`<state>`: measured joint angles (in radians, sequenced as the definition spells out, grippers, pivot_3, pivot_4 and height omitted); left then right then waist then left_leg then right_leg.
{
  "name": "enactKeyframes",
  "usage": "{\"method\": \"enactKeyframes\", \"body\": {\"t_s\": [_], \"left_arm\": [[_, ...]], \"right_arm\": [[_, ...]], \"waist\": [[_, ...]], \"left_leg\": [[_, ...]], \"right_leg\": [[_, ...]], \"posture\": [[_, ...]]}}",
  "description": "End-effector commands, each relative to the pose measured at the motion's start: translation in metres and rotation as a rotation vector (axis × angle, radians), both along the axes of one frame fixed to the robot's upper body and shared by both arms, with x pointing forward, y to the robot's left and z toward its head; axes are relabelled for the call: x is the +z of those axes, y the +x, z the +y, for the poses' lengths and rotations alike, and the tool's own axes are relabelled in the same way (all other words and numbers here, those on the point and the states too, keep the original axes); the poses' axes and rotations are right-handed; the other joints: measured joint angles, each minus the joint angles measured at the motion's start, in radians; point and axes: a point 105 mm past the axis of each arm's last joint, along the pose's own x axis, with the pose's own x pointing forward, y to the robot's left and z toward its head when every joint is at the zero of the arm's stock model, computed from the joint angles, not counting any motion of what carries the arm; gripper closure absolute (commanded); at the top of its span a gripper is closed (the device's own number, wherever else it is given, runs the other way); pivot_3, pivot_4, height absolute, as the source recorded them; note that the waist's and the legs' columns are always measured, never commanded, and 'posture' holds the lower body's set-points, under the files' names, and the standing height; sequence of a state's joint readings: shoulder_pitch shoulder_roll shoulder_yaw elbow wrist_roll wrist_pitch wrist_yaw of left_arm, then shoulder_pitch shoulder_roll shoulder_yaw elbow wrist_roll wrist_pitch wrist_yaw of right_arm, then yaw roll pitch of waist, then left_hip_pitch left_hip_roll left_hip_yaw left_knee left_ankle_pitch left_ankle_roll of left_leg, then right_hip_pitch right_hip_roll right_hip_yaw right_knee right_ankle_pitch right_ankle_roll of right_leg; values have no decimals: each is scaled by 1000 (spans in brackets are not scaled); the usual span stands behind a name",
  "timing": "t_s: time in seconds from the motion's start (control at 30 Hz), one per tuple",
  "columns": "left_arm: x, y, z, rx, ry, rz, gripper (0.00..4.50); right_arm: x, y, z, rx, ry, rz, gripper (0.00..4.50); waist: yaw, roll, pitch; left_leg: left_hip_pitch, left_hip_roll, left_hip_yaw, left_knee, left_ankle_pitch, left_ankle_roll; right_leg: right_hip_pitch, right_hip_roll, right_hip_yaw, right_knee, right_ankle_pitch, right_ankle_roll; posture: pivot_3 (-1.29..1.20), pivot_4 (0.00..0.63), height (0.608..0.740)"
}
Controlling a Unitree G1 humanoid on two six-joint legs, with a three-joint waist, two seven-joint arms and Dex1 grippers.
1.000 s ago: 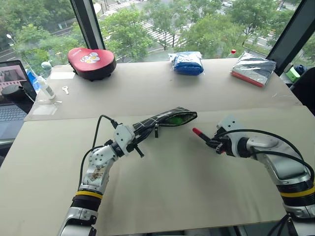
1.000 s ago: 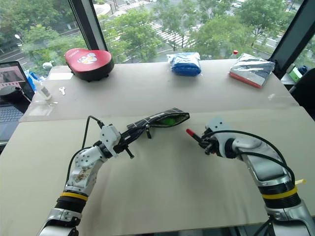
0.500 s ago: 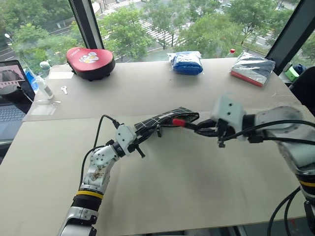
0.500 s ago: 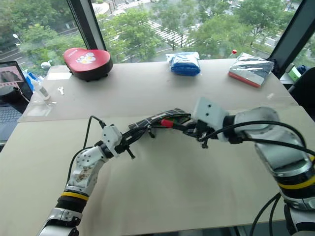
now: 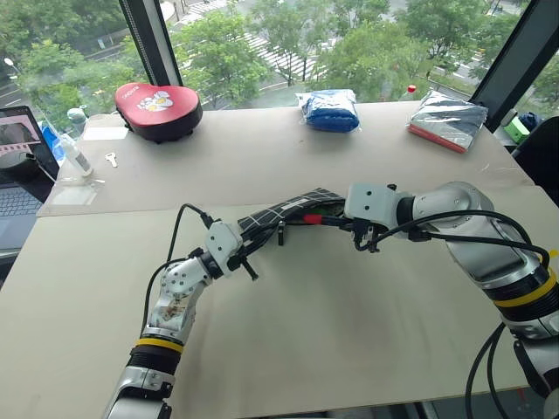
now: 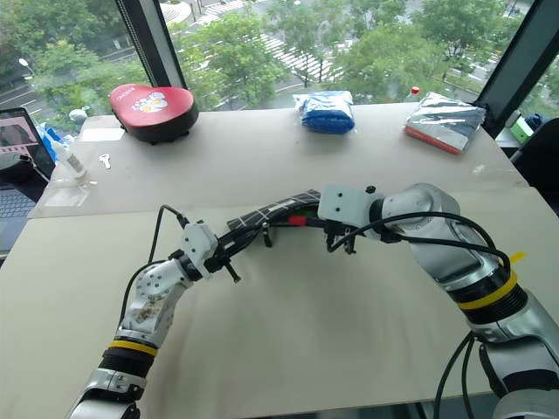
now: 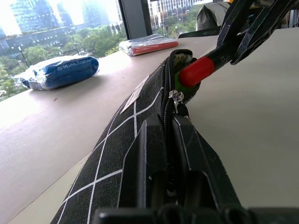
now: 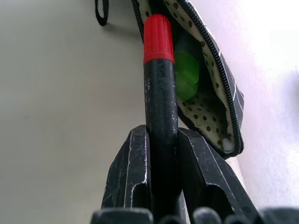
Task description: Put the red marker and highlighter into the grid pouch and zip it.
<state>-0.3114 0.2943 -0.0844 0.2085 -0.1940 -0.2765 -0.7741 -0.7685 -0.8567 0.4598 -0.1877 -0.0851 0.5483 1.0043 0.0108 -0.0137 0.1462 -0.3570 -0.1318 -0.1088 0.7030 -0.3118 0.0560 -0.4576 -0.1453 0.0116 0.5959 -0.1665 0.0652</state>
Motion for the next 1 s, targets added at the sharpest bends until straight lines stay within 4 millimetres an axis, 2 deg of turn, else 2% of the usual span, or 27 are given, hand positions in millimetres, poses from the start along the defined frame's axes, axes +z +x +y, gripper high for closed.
{"method": "enactKeyframes", "body": {"t_s": [0.03,0.23,0.37,0.43,0.6,0.83,0.9,1.0], "left_arm": [[13,0,-2,-11,-2,-46,4500],[12,0,-3,-18,0,-45,4500],[11,-1,-3,-20,1,-44,4500],[11,-1,-3,-20,1,-44,4500],[9,-2,-2,-16,1,-42,4500],[8,-2,-2,-16,1,-42,4500],[8,-2,-2,-17,1,-42,4500],[8,-1,-2,-18,1,-43,4500]], "right_arm": [[9,9,8,35,-71,-76,4026],[6,23,13,81,-217,-136,4026],[9,30,26,118,-243,-187,4026],[11,30,33,140,-234,-207,4026],[12,20,69,261,-136,-257,4026],[10,13,79,304,-72,-263,4026],[12,14,75,274,-28,-226,3013],[21,25,63,186,10,-246,2106]], "waist": [[0,0,0],[-2,0,0],[-2,0,0],[-2,0,0],[-10,0,0],[-13,0,0],[-14,0,0],[-16,0,0]], "left_leg": [[0,0,0,0,0,0],[0,0,0,0,0,0],[0,0,0,0,0,0],[0,0,0,0,0,0],[0,0,0,0,0,0],[0,0,0,0,0,0],[0,0,0,0,0,0],[0,0,0,0,0,0]], "right_leg": [[0,0,0,0,0,0],[-1,0,0,0,0,0],[-1,0,-1,0,0,0],[-1,0,-1,0,0,0],[-1,1,-1,0,0,-1],[-1,1,-1,0,1,0],[-1,1,-1,0,1,-1],[-1,1,-1,0,1,-1]], "posture": [[0,150,740],[0,150,740],[0,150,740],[0,150,740],[0,150,740],[0,150,740],[0,150,740],[0,150,740]]}}
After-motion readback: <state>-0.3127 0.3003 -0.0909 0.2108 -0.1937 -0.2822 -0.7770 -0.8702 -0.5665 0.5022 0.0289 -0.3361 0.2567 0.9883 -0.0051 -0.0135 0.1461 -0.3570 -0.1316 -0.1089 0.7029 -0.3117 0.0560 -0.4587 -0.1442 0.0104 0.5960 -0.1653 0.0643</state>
